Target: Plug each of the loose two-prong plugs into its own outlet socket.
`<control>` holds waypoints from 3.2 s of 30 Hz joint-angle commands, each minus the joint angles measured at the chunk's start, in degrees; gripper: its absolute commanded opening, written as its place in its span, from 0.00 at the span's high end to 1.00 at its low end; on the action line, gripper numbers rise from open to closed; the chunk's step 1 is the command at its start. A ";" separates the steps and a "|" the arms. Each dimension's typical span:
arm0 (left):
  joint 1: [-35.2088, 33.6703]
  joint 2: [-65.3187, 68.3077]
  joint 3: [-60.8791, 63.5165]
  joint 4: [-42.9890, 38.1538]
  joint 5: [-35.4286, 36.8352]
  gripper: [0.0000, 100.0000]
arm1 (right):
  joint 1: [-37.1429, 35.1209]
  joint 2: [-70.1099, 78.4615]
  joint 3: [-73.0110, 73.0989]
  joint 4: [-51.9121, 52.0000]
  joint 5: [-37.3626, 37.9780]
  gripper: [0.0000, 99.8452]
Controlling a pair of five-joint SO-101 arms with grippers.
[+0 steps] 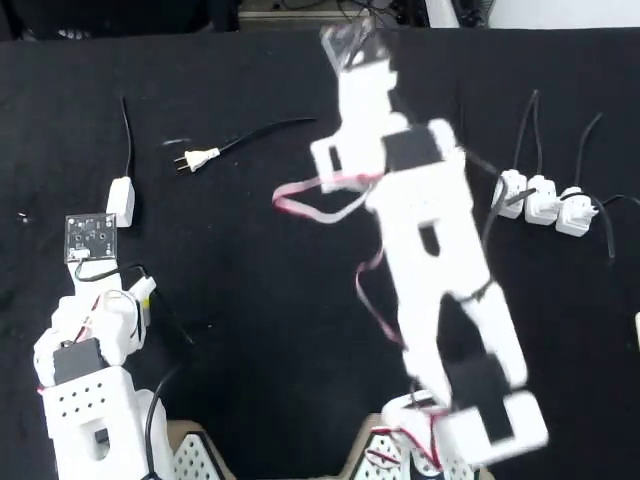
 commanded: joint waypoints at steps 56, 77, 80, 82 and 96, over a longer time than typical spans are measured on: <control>-0.40 102.95 -122.51 48.18 5.98 0.96 | -5.27 -15.96 52.53 -42.99 0.62 0.76; 3.03 32.53 -26.15 11.78 -0.35 0.96 | -0.79 -37.14 61.14 -25.23 0.62 0.96; 7.87 28.48 -21.14 9.05 -0.18 0.92 | -0.62 -42.33 68.35 -31.12 0.62 0.94; 12.79 28.48 -19.21 7.74 -0.18 0.86 | 0.09 -45.32 71.60 -34.20 0.62 0.93; 21.85 31.82 -38.99 20.48 4.48 0.80 | 1.49 -51.65 78.55 -37.71 3.69 0.93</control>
